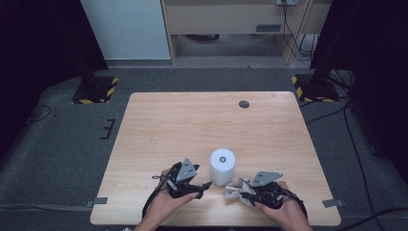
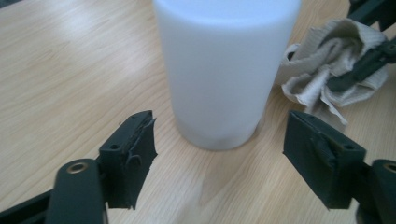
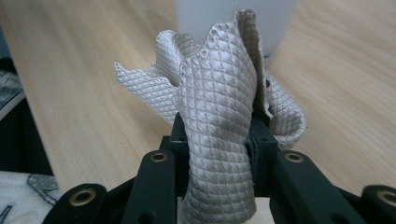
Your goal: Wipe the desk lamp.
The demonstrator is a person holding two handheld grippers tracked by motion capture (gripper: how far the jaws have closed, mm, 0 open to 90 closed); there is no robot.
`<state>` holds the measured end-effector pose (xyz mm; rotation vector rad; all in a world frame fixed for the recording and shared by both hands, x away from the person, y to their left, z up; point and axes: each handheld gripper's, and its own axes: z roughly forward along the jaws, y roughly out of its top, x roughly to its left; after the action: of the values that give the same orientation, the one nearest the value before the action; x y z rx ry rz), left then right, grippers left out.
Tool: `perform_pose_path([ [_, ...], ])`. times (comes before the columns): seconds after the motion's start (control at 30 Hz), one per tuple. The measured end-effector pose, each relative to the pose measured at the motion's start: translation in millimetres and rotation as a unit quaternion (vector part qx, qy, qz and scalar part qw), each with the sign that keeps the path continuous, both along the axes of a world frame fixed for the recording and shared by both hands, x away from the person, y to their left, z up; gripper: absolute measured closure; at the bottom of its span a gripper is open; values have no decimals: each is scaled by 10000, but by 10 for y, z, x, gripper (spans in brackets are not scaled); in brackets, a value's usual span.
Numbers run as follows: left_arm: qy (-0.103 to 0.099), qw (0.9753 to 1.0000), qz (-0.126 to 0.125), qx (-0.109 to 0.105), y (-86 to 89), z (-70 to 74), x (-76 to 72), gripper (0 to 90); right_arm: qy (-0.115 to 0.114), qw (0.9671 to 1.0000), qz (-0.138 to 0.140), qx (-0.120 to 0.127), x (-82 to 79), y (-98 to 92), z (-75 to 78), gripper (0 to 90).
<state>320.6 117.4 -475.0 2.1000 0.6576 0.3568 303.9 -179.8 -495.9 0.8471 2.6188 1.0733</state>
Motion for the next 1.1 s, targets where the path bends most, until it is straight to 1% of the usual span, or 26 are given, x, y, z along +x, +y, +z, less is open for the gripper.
perform_pose_path([
  [0.1,-9,10000,-57,-64,-47,-12,32,188,-38,9998,-154,91,39,-82,20,698],
  [0.13,-11,10000,-30,-92,-60,-10,40,187,-39,9996,-230,138,46,-108,28,696],
  [0.23,-89,9998,-25,-187,-110,18,65,161,-87,9989,-381,258,73,-179,70,695],
  [0.3,-151,9996,-55,-211,-152,46,94,144,-182,9981,-452,387,98,-221,123,696],
  [0.33,-151,9996,-73,-227,-163,55,108,140,-263,9971,-528,473,115,-247,169,696],
  [0.4,-174,9994,-112,-280,-201,74,148,133,-366,9960,-552,607,140,-275,249,697],
  [0.43,-200,9994,-139,-245,-217,82,169,128,-451,9950,-566,690,153,-287,316,697],
  [0.47,-207,9994,-158,-229,-227,87,183,120,-504,9942,-563,764,160,-292,376,697],
  [0.53,-181,9993,-145,-277,-239,94,220,114,-588,9931,-502,885,181,-283,496,696],
  [0.57,-164,9993,-141,-313,-242,93,232,113,-614,9929,-474,897,194,-273,537,696],
  [0.63,-162,9993,-153,-294,-258,83,243,110,-648,9926,-415,937,246,-236,626,696],
  [0.7,-147,9993,-177,-300,-274,75,251,103,-698,9922,-386,958,331,-185,696,695],
  [0.8,-166,9993,-239,-218,-318,68,278,96,-705,9929,-294,914,452,-90,765,694],
  [0.9,-181,9993,-250,-206,-359,67,311,92,-697,9933,-201,905,551,3,825,694],
  [0.97,-200,9992,-270,-207,-376,72,329,90,-671,9943,-122,820,620,63,851,693],
  [1.1,-186,9991,-298,-242,-405,81,359,83,-580,9955,-1,744,727,147,853,692],
])
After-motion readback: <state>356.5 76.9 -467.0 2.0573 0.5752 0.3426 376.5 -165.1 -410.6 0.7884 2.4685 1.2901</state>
